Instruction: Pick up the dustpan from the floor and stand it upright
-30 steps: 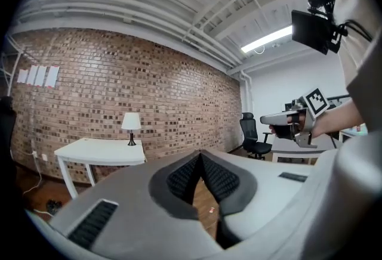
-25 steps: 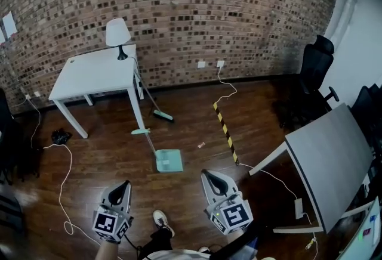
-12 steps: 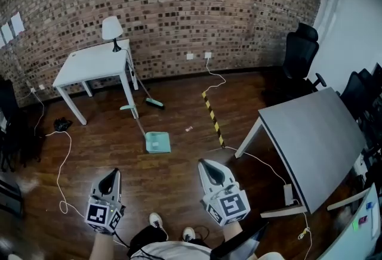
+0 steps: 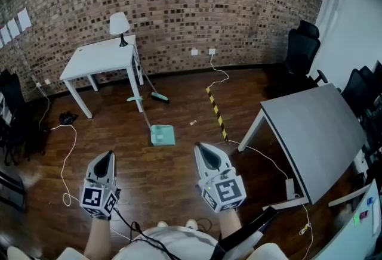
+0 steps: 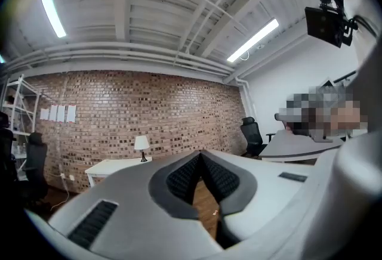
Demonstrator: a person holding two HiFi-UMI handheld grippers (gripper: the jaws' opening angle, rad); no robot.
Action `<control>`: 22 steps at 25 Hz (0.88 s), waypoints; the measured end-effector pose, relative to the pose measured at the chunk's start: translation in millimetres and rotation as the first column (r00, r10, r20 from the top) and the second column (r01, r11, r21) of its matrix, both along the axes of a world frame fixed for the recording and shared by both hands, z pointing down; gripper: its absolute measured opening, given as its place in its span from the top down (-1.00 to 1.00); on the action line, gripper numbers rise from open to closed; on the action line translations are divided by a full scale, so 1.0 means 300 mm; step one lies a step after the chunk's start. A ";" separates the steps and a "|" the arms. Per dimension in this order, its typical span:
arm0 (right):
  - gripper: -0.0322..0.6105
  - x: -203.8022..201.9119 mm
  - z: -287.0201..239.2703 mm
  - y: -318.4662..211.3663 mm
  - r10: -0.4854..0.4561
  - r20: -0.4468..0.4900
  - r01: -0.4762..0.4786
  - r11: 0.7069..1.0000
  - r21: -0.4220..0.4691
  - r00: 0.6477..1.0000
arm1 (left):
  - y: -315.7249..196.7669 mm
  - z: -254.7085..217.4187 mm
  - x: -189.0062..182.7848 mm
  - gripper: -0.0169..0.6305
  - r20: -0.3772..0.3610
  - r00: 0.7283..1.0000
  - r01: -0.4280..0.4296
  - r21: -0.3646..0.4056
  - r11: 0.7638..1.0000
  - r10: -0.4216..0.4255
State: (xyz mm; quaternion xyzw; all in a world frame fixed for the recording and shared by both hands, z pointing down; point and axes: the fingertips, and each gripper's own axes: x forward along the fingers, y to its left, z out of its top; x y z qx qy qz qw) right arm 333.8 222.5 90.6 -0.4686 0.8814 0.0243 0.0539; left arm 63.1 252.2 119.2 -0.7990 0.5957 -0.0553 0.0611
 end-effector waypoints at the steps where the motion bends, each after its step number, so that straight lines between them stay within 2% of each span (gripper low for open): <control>1: 0.93 -0.015 -0.001 -0.001 -0.003 -0.001 0.003 1.000 0.000 1.000 | 0.000 -0.001 -0.006 0.95 0.000 1.000 0.001 0.000 1.000 -0.001; 11: 0.93 -0.112 0.027 -0.036 -0.008 -0.053 0.006 0.999 -0.034 0.999 | -0.030 -0.013 -0.010 0.95 0.030 0.999 -0.036 0.007 0.999 0.036; 22: 0.93 -0.157 0.007 -0.065 -0.022 -0.097 0.022 1.000 0.006 0.995 | -0.076 -0.027 0.017 0.95 0.026 0.997 -0.072 0.026 0.997 0.072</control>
